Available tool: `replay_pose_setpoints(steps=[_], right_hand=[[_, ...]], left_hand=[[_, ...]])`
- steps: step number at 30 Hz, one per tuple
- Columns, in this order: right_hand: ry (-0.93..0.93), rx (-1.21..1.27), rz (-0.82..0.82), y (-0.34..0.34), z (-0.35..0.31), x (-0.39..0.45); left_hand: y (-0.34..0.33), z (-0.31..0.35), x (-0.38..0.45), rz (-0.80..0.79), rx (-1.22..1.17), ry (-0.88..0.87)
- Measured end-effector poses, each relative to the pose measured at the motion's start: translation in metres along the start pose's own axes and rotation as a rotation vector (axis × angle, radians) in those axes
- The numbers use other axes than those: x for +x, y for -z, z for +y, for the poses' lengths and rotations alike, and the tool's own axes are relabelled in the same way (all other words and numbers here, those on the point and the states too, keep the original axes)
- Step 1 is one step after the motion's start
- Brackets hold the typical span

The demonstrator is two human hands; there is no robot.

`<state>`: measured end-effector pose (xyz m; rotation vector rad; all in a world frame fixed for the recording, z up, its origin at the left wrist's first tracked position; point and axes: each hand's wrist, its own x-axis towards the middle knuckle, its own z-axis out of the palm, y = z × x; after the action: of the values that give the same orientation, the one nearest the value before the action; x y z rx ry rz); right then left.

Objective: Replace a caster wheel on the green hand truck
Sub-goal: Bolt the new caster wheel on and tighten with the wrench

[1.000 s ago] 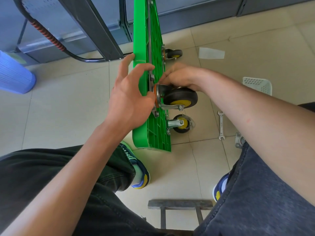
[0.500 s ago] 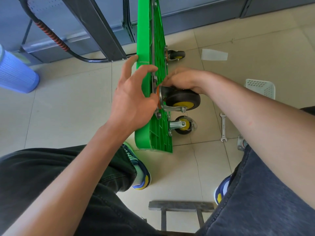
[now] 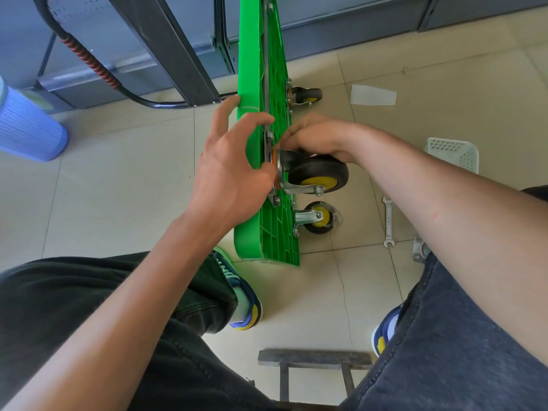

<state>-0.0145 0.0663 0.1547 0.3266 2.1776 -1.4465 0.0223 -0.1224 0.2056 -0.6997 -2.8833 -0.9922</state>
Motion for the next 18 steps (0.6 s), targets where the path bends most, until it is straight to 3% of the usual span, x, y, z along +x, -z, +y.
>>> replay_pose_setpoints(steps=[18], right_hand=[[0.006,-0.005,0.028,-0.0027,-0.0006,-0.0024]], left_hand=[[0.0007,-0.0003,-0.0005,-0.005,-0.027,0.009]])
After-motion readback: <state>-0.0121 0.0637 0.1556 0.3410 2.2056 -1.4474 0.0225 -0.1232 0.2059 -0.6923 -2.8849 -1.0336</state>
